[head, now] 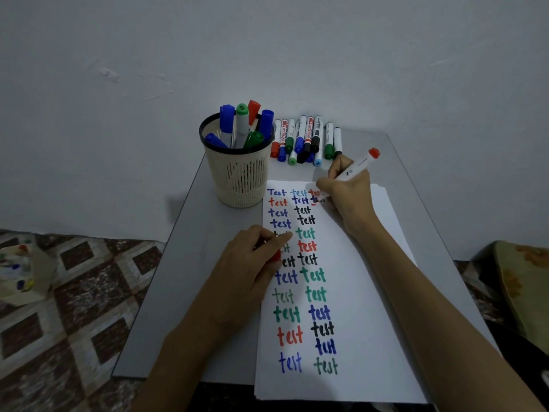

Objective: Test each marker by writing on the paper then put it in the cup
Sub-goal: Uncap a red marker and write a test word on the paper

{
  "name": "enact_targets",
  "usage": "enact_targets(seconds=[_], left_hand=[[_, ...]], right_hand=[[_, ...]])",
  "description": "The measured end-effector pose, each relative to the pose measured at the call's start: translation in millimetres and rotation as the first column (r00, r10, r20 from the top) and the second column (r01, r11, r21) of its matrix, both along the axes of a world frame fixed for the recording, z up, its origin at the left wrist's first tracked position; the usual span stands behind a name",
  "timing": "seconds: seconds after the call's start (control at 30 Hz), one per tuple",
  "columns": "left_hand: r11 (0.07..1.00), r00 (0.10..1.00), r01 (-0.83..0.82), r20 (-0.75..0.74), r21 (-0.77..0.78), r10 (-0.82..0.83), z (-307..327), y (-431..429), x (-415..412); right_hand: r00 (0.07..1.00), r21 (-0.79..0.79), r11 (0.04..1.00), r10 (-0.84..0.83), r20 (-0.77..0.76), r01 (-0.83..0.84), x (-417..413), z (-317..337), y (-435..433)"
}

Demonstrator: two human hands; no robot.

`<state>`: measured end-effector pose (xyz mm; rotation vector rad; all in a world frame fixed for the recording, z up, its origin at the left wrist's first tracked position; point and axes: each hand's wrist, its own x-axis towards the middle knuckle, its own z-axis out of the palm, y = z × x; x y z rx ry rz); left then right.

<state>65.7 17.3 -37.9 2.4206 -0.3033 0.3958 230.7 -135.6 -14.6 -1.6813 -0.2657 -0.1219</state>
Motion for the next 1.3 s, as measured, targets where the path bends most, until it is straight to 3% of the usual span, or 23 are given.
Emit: enact_targets(seconds=[0.3, 0.47, 0.7, 0.8, 1.03, 1.3], left_hand=[[1.0, 1.0, 0.006, 0.006, -0.009, -0.006, 0.2, -0.2, 0.1], [1.0, 1.0, 0.004, 0.005, -0.014, -0.004, -0.2, 0.5, 0.7], [1.0, 1.0, 0.003, 0.007, -0.009, -0.003, -0.2, 0.4, 0.0], [1.0, 1.0, 0.005, 0.007, -0.005, -0.005, -0.5, 0.5, 0.3], [1.0, 1.0, 0.003, -0.001, -0.008, -0.003, -0.1, 0.5, 0.3], [1.0, 1.0, 0.003, 0.0, -0.014, -0.003, 1.3, -0.4, -0.2]], right_hand=[[1.0, -0.085, 0.996, 0.026, -0.014, -0.027, -1.0, 0.2, 2.3], [0.999, 0.014, 0.999, -0.031, -0.037, 0.031, -0.5, -0.6, -0.1], [1.0, -0.052, 0.998, -0.021, 0.024, 0.022, -1.0, -0.3, -0.5], [0.999, -0.056, 0.998, -0.016, -0.036, 0.014, 0.0, -1.0, -0.1], [0.995, 0.052, 0.994, -0.09, -0.034, 0.092, -0.3, 5.0, -5.8], [0.999, -0.048, 0.998, -0.047, -0.012, 0.046, 1.9, 0.8, -5.5]])
